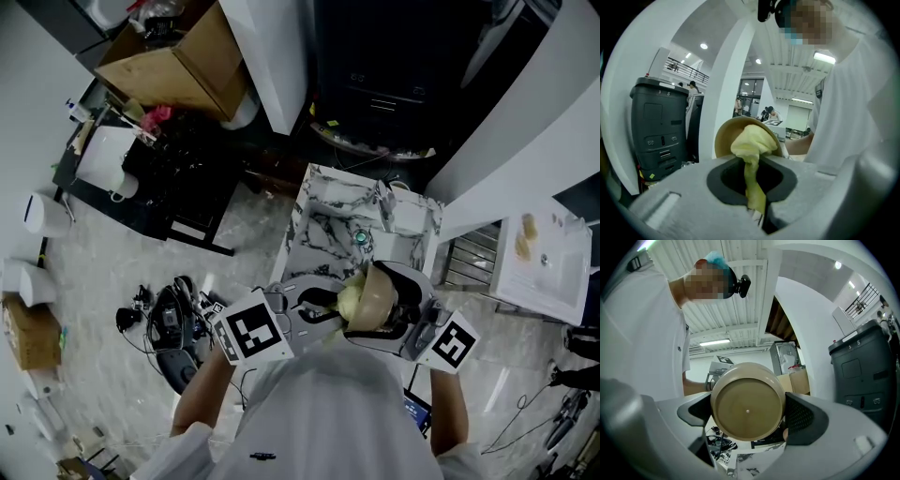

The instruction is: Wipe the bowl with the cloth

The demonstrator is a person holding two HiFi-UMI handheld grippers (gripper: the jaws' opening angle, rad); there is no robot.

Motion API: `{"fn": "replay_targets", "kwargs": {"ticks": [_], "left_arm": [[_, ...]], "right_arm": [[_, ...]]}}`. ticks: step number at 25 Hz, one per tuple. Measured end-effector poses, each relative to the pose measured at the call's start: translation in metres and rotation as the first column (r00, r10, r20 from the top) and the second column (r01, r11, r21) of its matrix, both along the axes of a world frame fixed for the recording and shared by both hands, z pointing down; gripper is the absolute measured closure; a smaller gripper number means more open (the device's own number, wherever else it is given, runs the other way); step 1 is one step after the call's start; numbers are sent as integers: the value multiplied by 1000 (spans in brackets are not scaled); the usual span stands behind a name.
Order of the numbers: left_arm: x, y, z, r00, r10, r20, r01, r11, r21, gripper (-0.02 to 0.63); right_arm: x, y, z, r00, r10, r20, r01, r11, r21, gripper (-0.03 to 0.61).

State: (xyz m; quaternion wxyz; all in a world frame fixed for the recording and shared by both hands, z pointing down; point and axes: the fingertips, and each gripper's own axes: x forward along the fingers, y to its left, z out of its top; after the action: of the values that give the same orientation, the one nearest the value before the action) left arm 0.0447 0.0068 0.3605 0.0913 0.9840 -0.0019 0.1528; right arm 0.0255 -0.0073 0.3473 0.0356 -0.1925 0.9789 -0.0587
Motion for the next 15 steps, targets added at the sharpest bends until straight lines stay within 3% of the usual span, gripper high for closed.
{"fn": "replay_targets", "kwargs": {"ticks": [6,10,15], "left_arm": [[-10,-22,4,982,-188,-13,188,982,20,583],[-21,-39,1,946,-320,-45,321,947,15,583],[-36,-58,0,885,-460,-71,461,887,7,583]], "right_arm": [[10,-11,9,997,70,-8,-71,997,-20,86],[16,-22,10,992,126,-14,-126,992,0,86],[27,-37,11,974,224,-27,-224,975,3,86]]}}
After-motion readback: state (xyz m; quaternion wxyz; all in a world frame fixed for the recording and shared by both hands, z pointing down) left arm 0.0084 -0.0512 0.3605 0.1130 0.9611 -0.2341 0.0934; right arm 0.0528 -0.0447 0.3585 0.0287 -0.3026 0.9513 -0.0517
